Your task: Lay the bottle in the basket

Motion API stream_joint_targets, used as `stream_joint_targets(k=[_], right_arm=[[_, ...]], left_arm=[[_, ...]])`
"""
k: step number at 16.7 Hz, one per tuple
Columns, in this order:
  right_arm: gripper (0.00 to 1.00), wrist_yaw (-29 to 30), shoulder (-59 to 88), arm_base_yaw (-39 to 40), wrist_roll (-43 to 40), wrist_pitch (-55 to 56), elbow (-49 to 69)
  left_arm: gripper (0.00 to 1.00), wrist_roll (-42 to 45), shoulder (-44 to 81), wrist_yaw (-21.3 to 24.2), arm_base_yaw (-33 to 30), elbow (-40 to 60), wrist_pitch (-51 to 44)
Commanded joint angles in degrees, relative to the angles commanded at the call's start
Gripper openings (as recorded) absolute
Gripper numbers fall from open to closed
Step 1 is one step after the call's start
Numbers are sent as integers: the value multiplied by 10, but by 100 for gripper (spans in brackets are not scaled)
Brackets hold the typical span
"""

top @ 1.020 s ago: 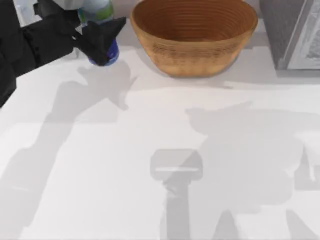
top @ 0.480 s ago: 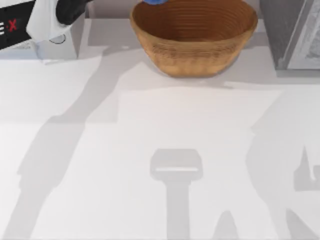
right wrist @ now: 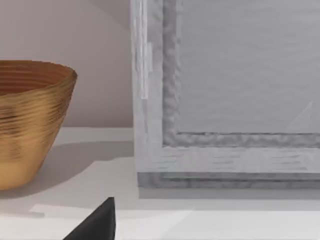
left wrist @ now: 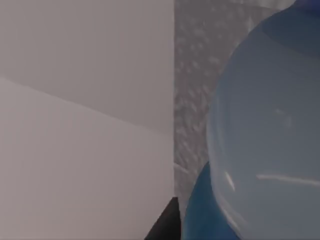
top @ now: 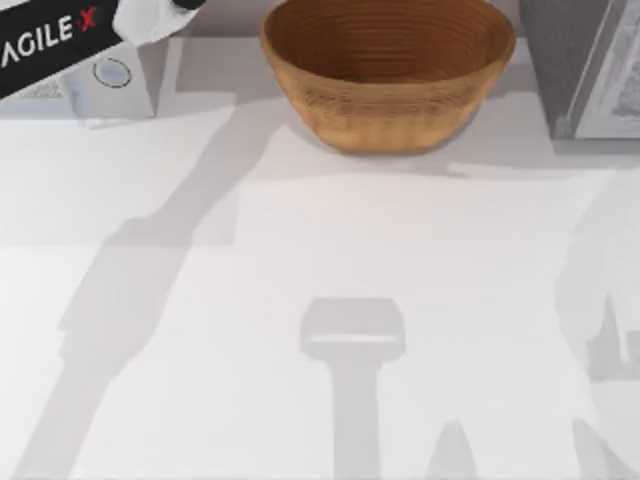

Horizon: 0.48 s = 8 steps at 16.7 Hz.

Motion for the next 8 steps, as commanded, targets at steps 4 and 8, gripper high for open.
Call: stream_joint_targets(k=[4,8], right_arm=[[100,0,0,0,0,0,0],[100,0,0,0,0,0,0]], left_arm=[[0,1,-3,1,3,-2,1],[0,1,23,-2,-2,23,3]])
